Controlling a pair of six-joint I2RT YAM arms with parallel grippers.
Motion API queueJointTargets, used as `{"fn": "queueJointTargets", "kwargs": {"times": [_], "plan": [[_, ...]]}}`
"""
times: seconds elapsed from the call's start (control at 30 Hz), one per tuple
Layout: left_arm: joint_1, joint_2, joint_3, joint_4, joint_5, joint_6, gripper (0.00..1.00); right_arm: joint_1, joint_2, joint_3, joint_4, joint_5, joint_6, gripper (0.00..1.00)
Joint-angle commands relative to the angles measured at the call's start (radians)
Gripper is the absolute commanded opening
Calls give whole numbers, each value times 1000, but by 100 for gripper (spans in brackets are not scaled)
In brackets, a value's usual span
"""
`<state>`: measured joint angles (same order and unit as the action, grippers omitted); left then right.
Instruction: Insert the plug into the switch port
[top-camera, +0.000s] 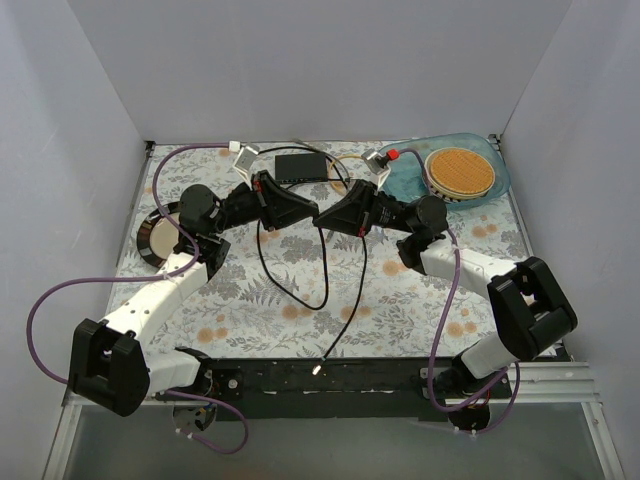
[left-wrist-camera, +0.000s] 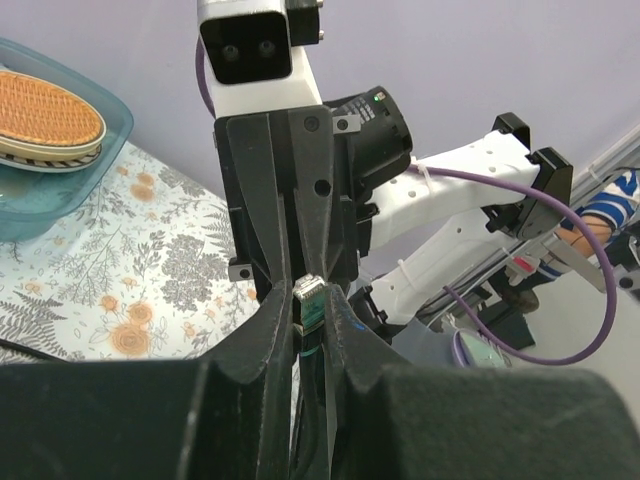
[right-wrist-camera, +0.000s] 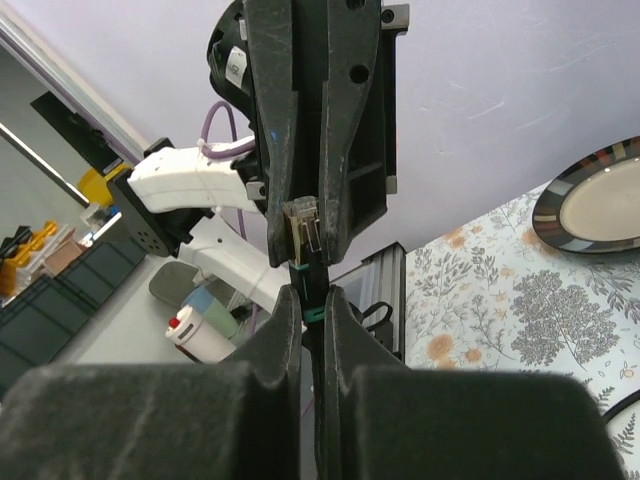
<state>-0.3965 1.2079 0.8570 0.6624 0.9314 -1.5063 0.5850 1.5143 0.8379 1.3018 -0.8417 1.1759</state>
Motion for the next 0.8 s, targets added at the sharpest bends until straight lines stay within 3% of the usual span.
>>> {"fn": "queueJointTargets", "kwargs": {"times": [0.0,0.07,0.1,0.2,0.23,0.33,0.37,0.4,0.47,0.57,0.77], "plan": [[-7,-36,-7,19,15,-2,0,1,30,47,209,13,62,1],[-7,-39,-4,10,14,8,0,3,32,47,218,9,70,1],[-7,-39,0,-15,12,15,8,3,29,47,202,6,56,1],[-7,-45,33,-101,-15,60,52,3,-22,49,0,7,-82,1],[-7,-48,43,-119,-25,78,78,3,-63,50,-84,25,-138,1],[-7,-68,50,-176,-83,100,94,6,-153,87,-463,108,-378,1],[-7,-80,48,-179,-103,110,96,10,-172,104,-672,142,-437,1],[-7,-84,48,-193,-114,116,96,13,-204,142,-764,212,-557,1],[-7,-88,47,-204,-129,129,97,18,-229,171,-975,281,-637,1],[-7,-82,51,-224,-143,136,98,33,-256,230,-1174,416,-754,1],[-7,-56,65,-213,-131,127,98,107,-263,303,-1406,662,-892,1]]}}
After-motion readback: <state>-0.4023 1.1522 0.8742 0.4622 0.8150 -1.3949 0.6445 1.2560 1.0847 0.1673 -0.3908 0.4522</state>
